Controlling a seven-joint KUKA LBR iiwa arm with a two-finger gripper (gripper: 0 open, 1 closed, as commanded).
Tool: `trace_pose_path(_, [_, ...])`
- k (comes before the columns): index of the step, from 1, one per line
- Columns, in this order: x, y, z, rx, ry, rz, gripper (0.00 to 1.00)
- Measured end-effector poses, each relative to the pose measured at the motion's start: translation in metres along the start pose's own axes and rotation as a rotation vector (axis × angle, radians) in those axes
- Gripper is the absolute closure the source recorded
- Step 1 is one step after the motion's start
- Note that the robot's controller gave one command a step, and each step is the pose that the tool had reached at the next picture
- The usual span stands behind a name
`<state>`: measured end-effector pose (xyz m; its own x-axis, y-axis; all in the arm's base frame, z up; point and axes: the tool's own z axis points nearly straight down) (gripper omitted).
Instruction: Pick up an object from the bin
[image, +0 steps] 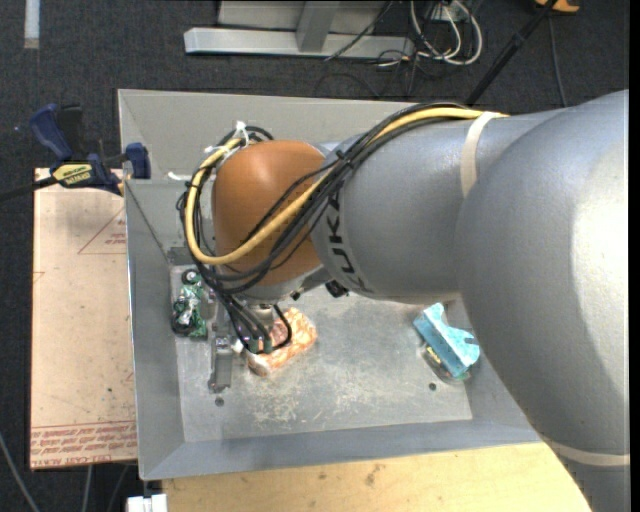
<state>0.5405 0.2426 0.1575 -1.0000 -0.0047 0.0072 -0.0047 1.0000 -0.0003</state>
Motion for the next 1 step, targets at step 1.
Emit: trace_pose_path(1, [-0.0020,-0.0010,-0.0047,-0.002,-0.007,0.004,0.00])
